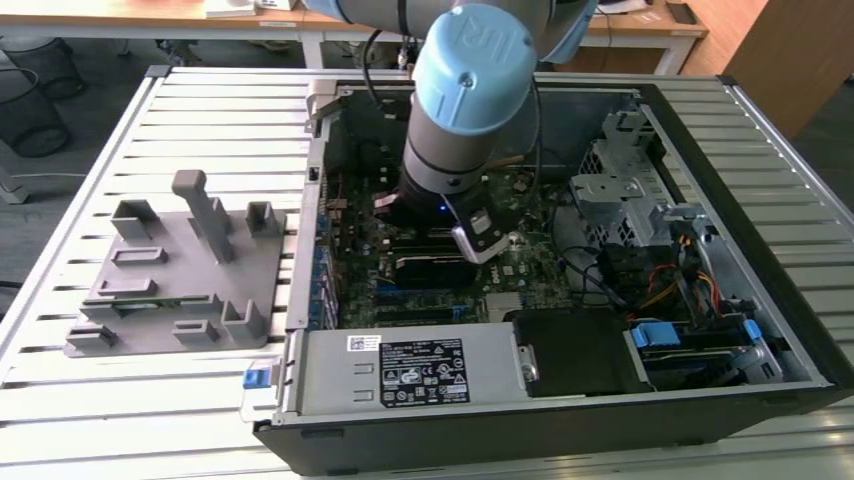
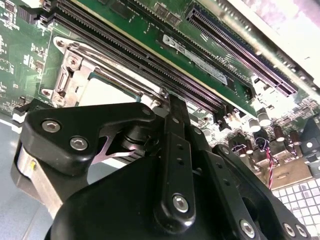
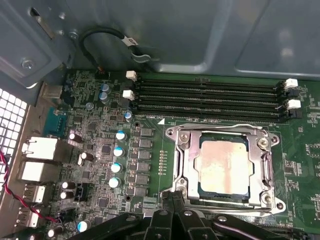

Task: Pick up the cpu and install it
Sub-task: 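Install the second cpu locking lever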

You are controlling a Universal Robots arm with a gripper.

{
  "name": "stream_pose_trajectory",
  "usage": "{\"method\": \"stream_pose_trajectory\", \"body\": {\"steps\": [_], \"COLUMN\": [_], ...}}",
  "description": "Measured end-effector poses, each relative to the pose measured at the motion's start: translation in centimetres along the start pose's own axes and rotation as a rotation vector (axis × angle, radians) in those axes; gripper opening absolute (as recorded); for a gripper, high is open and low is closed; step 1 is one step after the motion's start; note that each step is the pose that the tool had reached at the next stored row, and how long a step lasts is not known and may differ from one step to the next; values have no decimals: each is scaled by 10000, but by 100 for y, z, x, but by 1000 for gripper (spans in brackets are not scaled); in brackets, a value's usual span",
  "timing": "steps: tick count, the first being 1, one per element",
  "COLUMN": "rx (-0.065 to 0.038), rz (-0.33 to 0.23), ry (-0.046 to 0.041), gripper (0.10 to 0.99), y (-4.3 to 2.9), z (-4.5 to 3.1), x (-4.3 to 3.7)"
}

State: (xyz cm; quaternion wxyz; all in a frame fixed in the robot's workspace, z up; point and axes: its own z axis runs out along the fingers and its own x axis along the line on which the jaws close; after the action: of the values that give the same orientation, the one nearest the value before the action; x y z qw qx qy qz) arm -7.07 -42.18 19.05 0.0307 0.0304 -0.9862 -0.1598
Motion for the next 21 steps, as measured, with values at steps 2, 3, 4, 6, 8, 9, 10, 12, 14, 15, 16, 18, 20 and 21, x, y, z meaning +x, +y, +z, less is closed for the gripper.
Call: {"method": "stream_pose_trajectory", "body": {"steps": [2, 3, 4, 6, 8, 9, 10, 12, 14, 15, 16, 18, 20, 21], "rx": [-46, -69, -91, -127, -148, -157, -167, -186, -203, -211, -219, -229, -232, -232], "rz": [-4, -6, -9, -12, -13, -14, -15, -16, -17, -18, -19, -18, -19, -20], "ry": [-2, -3, -4, -6, -7, -7, -8, -8, -9, -10, -9, -10, -11, -11], "gripper": [106, 106, 106, 106, 106, 106, 106, 106, 106, 106, 106, 106, 106, 106], "y": [-1, -1, -2, -3, -5, -6, -6, -8, -9, -10, -10, -11, -11, -11], "z": [5, 7, 9, 15, 19, 22, 24, 28, 33, 35, 37, 38, 39, 39], "x": [7, 10, 13, 16, 19, 20, 21, 23, 24, 24, 25, 26, 27, 27]}}
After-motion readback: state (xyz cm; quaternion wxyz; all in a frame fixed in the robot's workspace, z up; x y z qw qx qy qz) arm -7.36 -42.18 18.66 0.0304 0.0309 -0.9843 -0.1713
